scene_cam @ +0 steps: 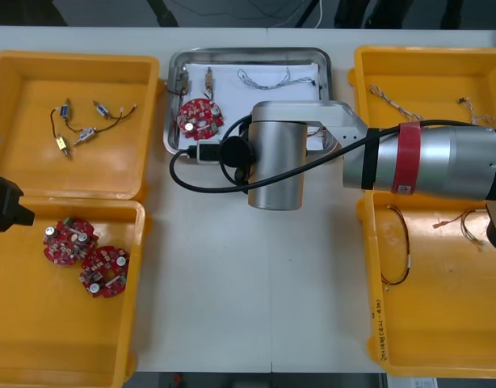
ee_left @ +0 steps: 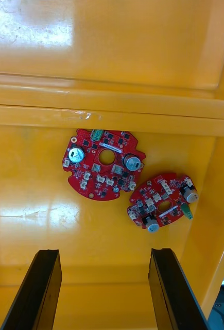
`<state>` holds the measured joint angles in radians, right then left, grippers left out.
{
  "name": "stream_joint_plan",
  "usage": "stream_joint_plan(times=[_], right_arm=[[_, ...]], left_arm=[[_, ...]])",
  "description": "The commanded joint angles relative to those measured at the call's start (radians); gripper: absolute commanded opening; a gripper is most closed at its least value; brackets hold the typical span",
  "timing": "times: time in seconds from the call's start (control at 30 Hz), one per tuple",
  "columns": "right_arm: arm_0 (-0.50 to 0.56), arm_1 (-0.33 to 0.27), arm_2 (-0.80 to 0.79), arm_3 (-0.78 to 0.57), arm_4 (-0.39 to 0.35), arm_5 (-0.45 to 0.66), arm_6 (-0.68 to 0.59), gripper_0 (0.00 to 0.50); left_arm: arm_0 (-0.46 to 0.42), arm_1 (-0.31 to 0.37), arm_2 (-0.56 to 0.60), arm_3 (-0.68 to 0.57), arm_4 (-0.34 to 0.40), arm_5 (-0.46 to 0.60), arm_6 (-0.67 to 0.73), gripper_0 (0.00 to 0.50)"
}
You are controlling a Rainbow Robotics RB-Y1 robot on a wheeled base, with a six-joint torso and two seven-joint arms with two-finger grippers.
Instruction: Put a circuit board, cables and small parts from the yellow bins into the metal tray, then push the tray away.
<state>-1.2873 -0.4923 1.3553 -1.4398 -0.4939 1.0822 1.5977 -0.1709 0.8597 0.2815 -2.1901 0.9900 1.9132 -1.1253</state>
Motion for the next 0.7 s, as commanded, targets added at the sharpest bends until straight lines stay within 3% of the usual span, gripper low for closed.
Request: stream_joint_plan(times=[0.03,0.63,0.67,0.7], right_arm=[[-0.073,-0.023,-0.027,0.033,-0.034,-0.036,0.065,0.0],[-0.096,-0.023,-0.027,0.081,-0.054,-0.077,0.099,0.0],[-0.096,-0.022,-0.03,0.082,-0.054,-0.077,0.099,0.002],[-0.096,-0.02,-0.03,0.082,-0.052,-0.076,0.1,0.047]], left_arm=[[0.022,0.045,0.033,-0.027,0.007,0.007,-0.067,0.5],[0.022,0.045,0.033,-0.027,0.007,0.007,-0.067,0.5],[0.022,0.045,0.033,-0.027,0.007,0.007,-0.067,0.5],[0.022,0.045,0.033,-0.027,0.007,0.007,-0.067,0.5]])
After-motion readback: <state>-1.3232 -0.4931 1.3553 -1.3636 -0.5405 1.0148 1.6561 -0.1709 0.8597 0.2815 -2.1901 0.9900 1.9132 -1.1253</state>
